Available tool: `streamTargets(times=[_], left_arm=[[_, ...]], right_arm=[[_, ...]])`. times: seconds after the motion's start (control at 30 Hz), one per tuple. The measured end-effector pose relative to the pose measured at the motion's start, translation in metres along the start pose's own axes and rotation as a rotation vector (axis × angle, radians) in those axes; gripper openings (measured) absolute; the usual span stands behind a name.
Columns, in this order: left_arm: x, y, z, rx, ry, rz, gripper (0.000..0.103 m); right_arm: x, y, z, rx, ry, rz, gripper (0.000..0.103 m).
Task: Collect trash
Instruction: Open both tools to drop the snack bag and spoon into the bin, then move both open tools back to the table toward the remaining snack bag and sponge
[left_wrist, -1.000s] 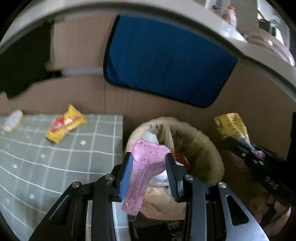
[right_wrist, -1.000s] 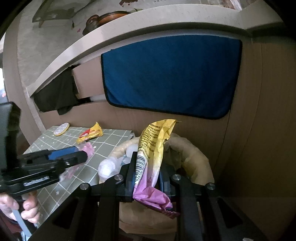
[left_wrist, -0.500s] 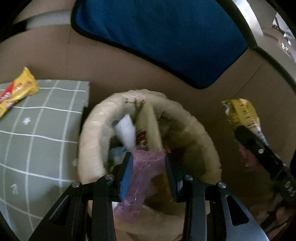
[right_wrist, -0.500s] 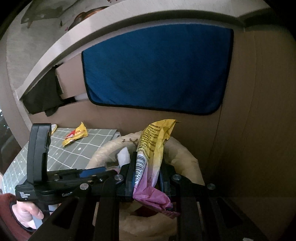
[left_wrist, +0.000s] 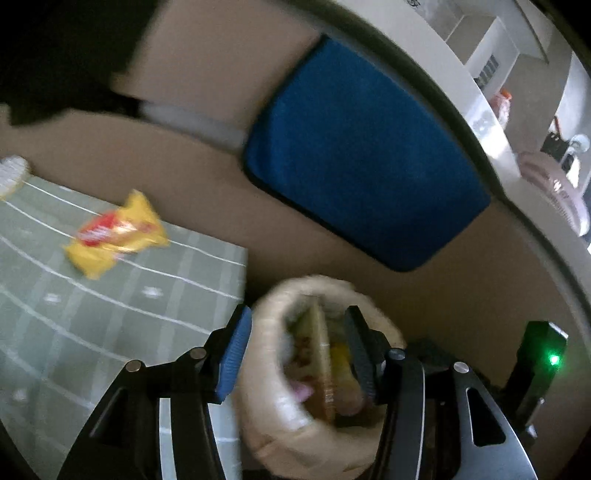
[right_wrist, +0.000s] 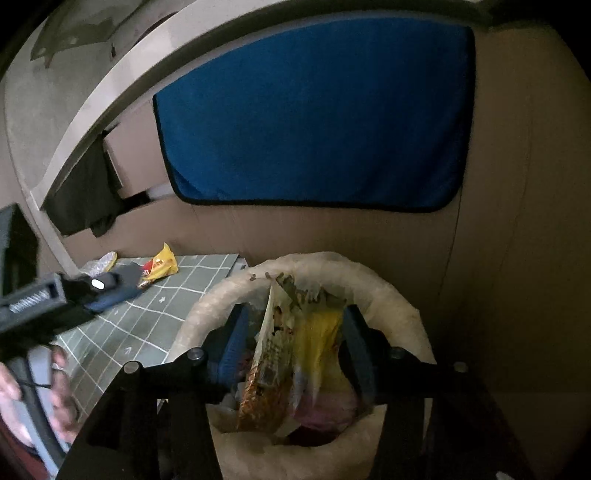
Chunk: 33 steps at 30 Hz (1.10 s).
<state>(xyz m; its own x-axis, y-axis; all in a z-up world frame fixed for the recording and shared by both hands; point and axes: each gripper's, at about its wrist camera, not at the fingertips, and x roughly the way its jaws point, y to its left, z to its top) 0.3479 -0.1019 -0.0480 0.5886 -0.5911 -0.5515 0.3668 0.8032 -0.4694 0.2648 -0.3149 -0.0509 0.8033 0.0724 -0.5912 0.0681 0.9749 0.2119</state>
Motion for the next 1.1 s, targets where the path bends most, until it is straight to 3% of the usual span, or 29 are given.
streamTargets(times=[0.1,0.23,0.5,0.73,0.87,0.93,1.1], left_arm=[[-0.021,0.005,-0.004,0.063,-0.011,0.096,0.053],[-0.057,0.024,-0.005,0.132,-0.047,0.230,0.053],[-0.143,0.068,-0.019,0.131,-0.150,0.467,0.053],[-0.230,0.107,-0.022,0.122,-0.296,0.669,0.053],[-0.271,0.127,-0.021,0.094,-0.350,0.734,0.053],[-0.287,0.138,-0.023,0.072,-0.361,0.754,0.053],[-0.297,0.166,-0.026,0.031,-0.349,0.761,0.053]], right_arm=[[0.000,0.013,-0.003,-0.053,-0.004,-0.046,0.051],[-0.001,0.037,-0.005,-0.114,-0.008,-0.045,0.051],[0.006,0.106,-0.005,-0.174,0.019,0.088,0.051],[0.021,0.185,-0.009,-0.297,0.015,0.069,0.050],[0.039,0.222,-0.006,-0.348,0.051,0.065,0.050],[0.054,0.238,-0.002,-0.347,0.089,0.104,0.049],[0.088,0.262,0.009,-0.356,0.144,0.153,0.048]])
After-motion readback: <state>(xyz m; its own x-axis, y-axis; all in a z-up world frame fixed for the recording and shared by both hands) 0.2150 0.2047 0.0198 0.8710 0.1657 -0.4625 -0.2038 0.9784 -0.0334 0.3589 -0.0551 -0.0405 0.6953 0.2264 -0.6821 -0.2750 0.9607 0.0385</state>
